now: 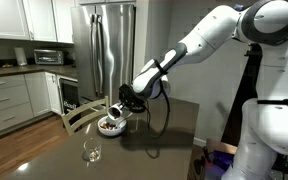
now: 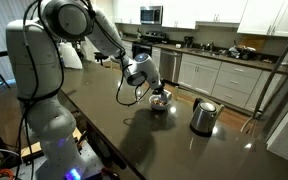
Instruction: Pour the contents from the white cup into the white bowl
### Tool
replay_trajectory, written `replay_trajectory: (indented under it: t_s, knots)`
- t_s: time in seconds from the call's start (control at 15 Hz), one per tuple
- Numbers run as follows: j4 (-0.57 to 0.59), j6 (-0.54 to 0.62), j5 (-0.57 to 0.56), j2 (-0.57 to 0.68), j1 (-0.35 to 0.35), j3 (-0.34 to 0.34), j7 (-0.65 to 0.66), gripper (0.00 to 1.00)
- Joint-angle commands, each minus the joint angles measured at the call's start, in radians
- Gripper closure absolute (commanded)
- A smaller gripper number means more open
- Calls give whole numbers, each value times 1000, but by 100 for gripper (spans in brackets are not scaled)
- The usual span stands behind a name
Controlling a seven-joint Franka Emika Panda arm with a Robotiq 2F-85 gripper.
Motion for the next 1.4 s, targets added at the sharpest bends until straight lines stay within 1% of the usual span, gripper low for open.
replay_trajectory:
  t_s: [0.0, 0.4, 1.0, 1.2, 1.33]
  knots:
    - [-6, 64, -67, 4, 52, -57, 39, 96]
    - [-3, 95, -84, 17, 132, -147, 29, 96]
    - [3, 88, -75, 33, 270, -267, 28, 96]
    - [0, 100, -79, 45, 334, -323, 31, 96]
    - [3, 113, -82, 61, 385, -376, 29, 96]
